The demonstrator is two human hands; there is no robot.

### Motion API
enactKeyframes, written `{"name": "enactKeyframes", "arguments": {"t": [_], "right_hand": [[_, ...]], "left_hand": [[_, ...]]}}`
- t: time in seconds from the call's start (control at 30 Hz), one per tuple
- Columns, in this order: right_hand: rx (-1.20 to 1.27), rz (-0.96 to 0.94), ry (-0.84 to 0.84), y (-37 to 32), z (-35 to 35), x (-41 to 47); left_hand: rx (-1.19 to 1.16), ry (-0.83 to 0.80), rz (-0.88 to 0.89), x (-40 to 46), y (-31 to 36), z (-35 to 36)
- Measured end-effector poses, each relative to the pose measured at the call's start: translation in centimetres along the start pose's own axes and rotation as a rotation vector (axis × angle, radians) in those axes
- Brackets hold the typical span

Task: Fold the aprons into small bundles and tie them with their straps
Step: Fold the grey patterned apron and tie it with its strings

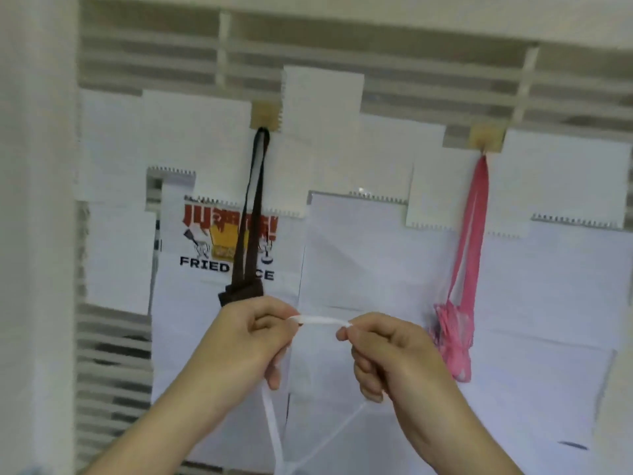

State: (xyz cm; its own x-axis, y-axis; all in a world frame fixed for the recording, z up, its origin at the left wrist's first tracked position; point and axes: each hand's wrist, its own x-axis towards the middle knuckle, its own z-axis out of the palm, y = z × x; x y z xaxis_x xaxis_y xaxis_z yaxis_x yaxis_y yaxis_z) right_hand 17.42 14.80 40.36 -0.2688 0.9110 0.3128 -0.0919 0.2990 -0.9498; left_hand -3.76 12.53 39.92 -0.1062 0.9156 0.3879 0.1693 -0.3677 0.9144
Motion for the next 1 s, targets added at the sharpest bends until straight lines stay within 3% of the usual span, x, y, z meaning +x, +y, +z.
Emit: {"name": "enactKeyframes", "arguments": {"t": [0.27, 0.5, 0.67, 0.8, 1.0], "right_hand": [[-0.244, -0.170, 0.028, -11.6, 5.9, 9.6], [-0.413, -0.326, 0.104, -17.5, 10.8, 17.6], [-0.598, -0.496, 0.283, -20.9, 13.4, 23.3], [-0.797, -0.531, 0.401, -21.1, 14.3, 26.0], [-1.075, -0.617, 0.419, -14.2, 14.8, 25.9]], "left_hand": [[0.122, 0.123, 0.124, 8.2, 10.3, -7.1], [0.429, 0.336, 0.368, 15.6, 15.6, -11.7], [0.752, 0.479, 0.467, 21.5, 17.5, -14.0], [0.896, 0.535, 0.473, 24.5, 17.0, -13.8], [0.872, 0.407, 0.496, 24.5, 11.4, -11.4]]}}
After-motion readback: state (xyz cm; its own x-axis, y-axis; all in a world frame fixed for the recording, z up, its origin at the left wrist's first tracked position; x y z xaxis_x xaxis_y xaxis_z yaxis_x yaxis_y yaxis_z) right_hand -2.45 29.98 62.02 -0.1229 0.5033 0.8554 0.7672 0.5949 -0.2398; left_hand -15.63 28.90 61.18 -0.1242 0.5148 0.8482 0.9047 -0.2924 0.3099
